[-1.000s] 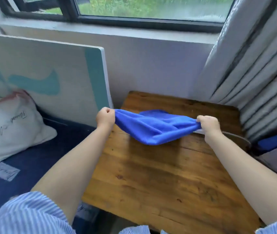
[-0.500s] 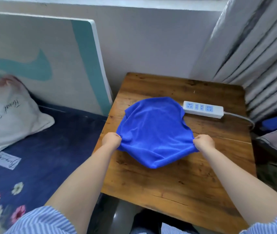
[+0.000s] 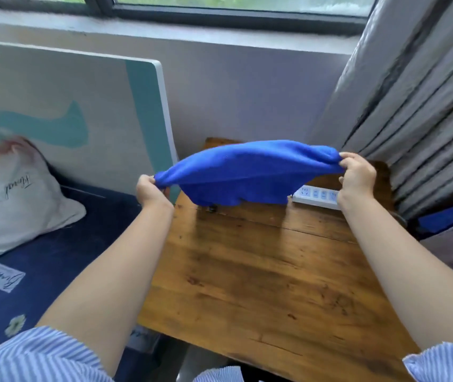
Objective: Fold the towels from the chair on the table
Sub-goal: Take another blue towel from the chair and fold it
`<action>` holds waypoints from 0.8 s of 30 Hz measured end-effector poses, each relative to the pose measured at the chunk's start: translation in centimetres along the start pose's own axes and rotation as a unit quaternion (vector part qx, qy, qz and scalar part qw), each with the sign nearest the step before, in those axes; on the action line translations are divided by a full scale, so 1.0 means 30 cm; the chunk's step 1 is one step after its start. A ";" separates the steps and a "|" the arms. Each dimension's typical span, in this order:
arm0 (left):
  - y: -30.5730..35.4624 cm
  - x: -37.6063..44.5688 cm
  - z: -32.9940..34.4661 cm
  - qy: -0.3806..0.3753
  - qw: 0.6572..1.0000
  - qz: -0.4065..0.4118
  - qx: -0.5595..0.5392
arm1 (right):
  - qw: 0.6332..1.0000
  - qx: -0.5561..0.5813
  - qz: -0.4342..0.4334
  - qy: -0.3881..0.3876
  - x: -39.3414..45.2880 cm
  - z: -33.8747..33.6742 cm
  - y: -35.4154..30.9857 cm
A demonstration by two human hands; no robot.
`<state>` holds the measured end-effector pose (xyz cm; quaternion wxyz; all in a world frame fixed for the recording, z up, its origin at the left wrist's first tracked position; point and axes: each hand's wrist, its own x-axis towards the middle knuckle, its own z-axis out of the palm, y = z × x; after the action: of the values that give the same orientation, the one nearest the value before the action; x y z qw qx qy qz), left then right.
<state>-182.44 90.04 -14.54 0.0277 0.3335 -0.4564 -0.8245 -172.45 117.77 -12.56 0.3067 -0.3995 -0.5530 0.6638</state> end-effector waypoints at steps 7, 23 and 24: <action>-0.191 0.072 -0.334 -0.064 0.725 -0.020 0.686 | 0.881 -0.428 0.180 -0.093 -0.069 -0.235 0.392; -0.353 0.025 -0.355 -0.295 0.265 -0.002 0.918 | 0.641 -0.704 0.149 -0.269 -0.186 -0.225 0.538; -0.354 0.026 -0.337 -0.296 0.264 0.000 0.918 | 0.645 -0.705 0.131 -0.264 -0.179 -0.199 0.536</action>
<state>-174.48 88.53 -26.80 -0.4335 -0.1305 -0.8858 0.1024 -164.06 112.92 -27.70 -0.3165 -0.3711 -0.8533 0.1843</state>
